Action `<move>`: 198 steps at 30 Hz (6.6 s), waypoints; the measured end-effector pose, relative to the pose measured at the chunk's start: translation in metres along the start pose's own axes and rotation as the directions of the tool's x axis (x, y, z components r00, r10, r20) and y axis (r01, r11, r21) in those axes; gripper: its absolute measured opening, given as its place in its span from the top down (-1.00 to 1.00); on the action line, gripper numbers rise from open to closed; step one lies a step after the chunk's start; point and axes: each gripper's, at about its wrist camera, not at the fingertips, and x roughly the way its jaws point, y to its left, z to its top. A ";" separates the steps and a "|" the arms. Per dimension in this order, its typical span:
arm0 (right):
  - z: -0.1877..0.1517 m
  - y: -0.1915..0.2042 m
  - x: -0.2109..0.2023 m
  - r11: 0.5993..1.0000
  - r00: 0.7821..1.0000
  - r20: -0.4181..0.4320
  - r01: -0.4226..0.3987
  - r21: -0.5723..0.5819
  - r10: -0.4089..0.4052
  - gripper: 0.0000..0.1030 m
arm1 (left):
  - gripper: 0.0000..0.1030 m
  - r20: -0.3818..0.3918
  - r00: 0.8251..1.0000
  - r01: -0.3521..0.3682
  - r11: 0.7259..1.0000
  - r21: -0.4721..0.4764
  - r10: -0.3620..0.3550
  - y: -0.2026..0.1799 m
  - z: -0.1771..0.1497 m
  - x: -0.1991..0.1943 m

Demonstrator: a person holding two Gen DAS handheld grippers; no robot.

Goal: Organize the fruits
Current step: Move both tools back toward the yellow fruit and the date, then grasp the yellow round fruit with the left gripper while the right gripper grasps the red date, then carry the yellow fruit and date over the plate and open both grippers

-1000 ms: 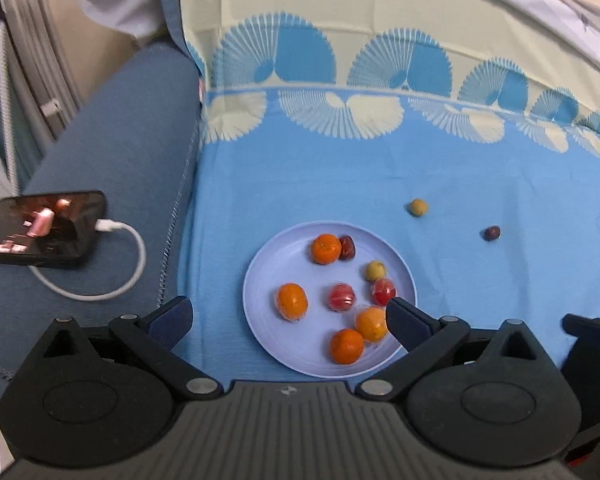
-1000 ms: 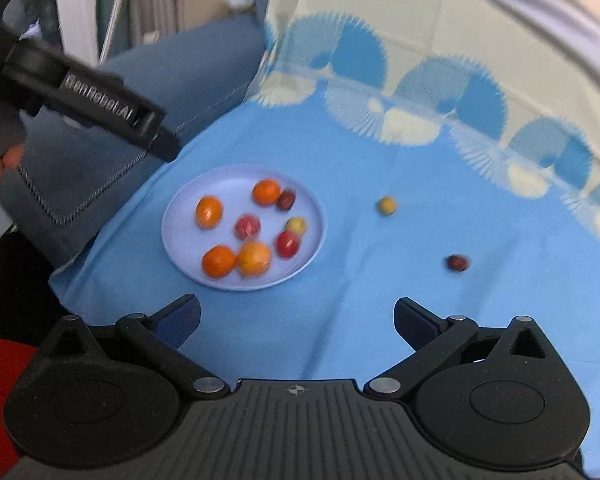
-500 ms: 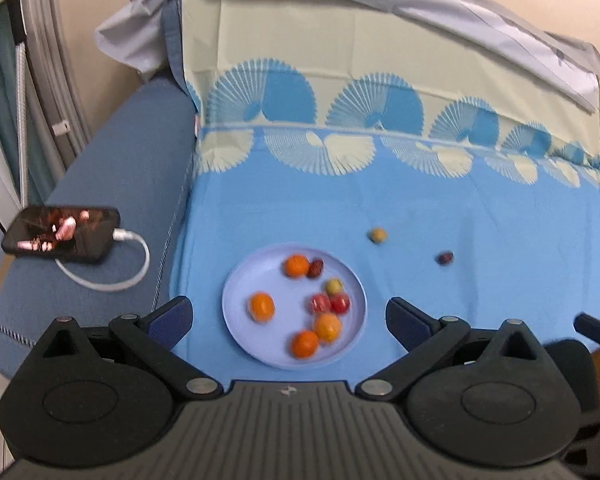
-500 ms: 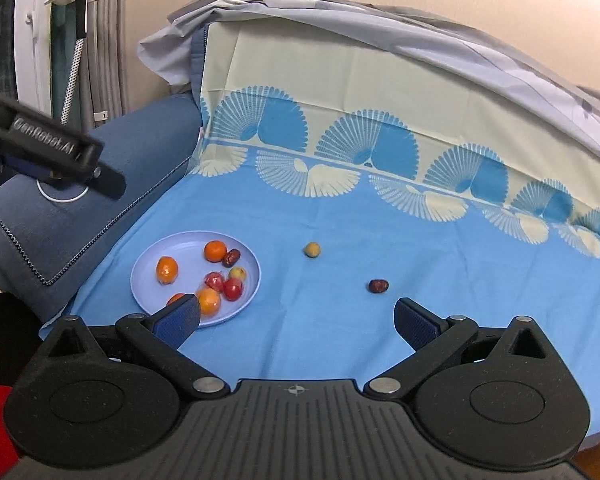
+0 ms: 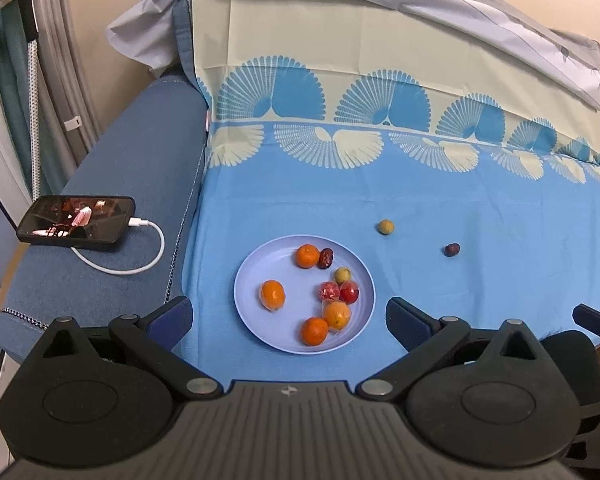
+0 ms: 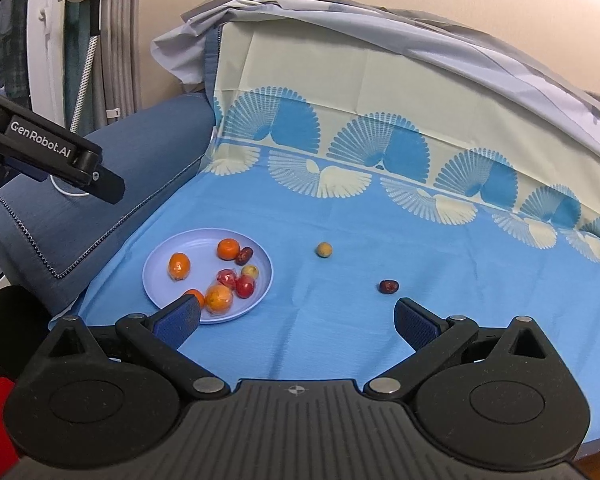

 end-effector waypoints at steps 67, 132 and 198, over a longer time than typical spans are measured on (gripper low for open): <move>-0.033 -0.142 0.321 0.978 0.985 -0.131 0.130 0.164 -0.109 -0.99 | -0.99 -0.226 0.970 0.158 0.937 0.313 -0.088 -0.148 0.089 0.390; -0.010 -0.012 -0.018 0.996 0.992 0.117 -0.065 0.063 0.058 0.35 | 0.41 0.024 0.974 0.221 0.971 0.091 -0.224 -0.007 -0.050 -0.005; 0.033 0.038 0.179 0.965 0.960 -0.117 -0.261 -0.032 0.256 0.34 | 0.41 -0.196 0.980 0.027 1.000 -0.016 -0.029 0.027 0.025 0.175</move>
